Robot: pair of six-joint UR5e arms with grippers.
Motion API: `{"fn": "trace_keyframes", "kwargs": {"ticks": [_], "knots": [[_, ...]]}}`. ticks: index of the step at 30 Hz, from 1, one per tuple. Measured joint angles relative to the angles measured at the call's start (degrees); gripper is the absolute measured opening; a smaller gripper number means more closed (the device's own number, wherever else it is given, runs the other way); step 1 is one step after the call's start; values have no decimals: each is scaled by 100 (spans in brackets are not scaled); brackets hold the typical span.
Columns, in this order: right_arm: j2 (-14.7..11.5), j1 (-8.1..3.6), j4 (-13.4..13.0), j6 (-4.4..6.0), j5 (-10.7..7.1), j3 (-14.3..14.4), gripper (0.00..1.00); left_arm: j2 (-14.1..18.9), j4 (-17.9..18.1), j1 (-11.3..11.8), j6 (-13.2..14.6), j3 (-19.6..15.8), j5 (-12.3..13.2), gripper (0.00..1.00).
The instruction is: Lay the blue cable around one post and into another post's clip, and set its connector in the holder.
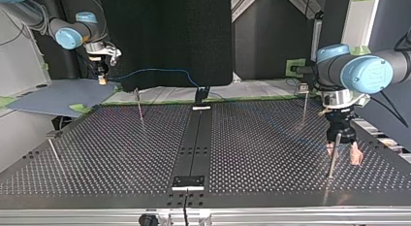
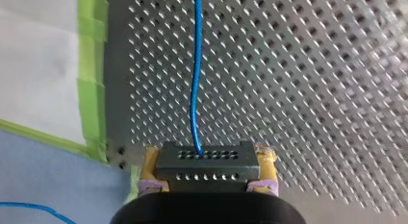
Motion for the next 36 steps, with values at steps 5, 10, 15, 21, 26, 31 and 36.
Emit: {"fn": "trace_keyframes", "kwargs": {"ticks": [5, 10, 15, 21, 26, 31, 36], "knots": [[-137, -13, -245, 245, 247, 110, 0, 0, -8, -15, 0, -3, -6, 100], [-161, -19, -508, 507, 507, 180, 0, 0, -45, -47, 4, -4, -30, 100], [-161, -27, -772, 772, 774, 187, 0, 4, -141, -82, 3, -1, -136, 100], [-161, -28, -1075, 1075, 976, 189, 0, 9, -292, -91, -121, -4, -316, 100], [-161, -30, -1310, 1310, 989, 189, 0, 15, -308, -53, -368, -93, -358, 100], [-163, -30, -1551, 1550, 974, 188, 0, 22, -198, -15, -592, -202, -354, 100], [-164, -33, -1780, 1780, 969, 187, 0, 87, -197, 1, -805, -222, -356, 100]]}}
